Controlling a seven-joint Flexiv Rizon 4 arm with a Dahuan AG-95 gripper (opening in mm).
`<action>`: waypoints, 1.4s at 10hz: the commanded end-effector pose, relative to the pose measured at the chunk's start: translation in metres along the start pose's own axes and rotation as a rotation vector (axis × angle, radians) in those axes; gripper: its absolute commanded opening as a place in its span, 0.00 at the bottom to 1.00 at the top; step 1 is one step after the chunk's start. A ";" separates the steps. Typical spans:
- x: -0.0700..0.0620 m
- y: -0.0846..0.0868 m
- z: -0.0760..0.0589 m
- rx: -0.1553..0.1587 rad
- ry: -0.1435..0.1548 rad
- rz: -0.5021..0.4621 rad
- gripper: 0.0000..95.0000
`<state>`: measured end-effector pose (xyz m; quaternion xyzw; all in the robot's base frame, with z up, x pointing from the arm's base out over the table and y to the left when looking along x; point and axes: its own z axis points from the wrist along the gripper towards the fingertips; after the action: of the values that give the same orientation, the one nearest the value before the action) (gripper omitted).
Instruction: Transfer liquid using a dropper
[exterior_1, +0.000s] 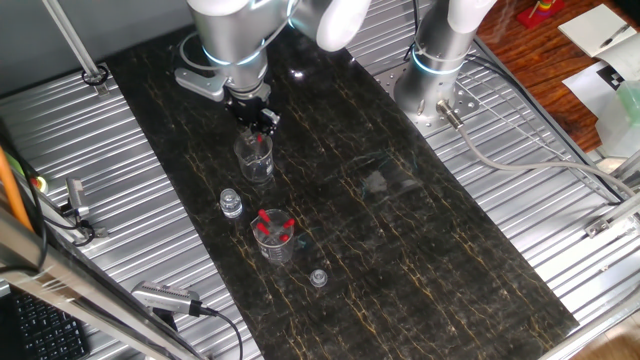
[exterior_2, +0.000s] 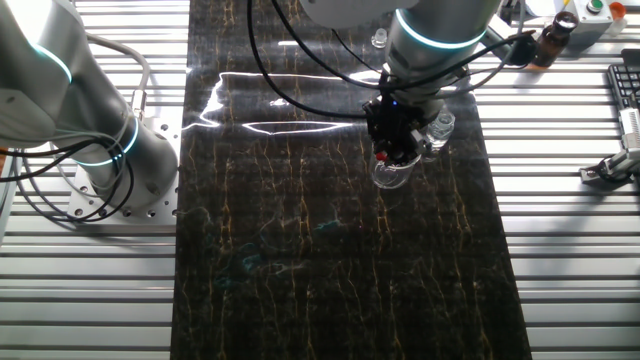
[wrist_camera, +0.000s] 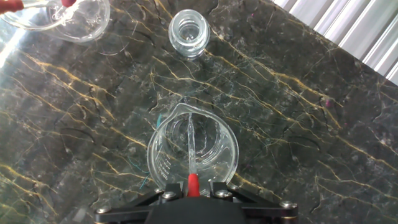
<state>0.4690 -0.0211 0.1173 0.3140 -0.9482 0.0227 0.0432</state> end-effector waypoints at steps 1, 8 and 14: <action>0.000 0.000 0.000 -0.001 0.001 0.008 0.00; -0.004 -0.002 -0.003 -0.008 0.003 0.022 0.00; -0.011 -0.006 -0.028 -0.030 0.031 0.036 0.00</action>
<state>0.4842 -0.0172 0.1454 0.2954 -0.9531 0.0134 0.0639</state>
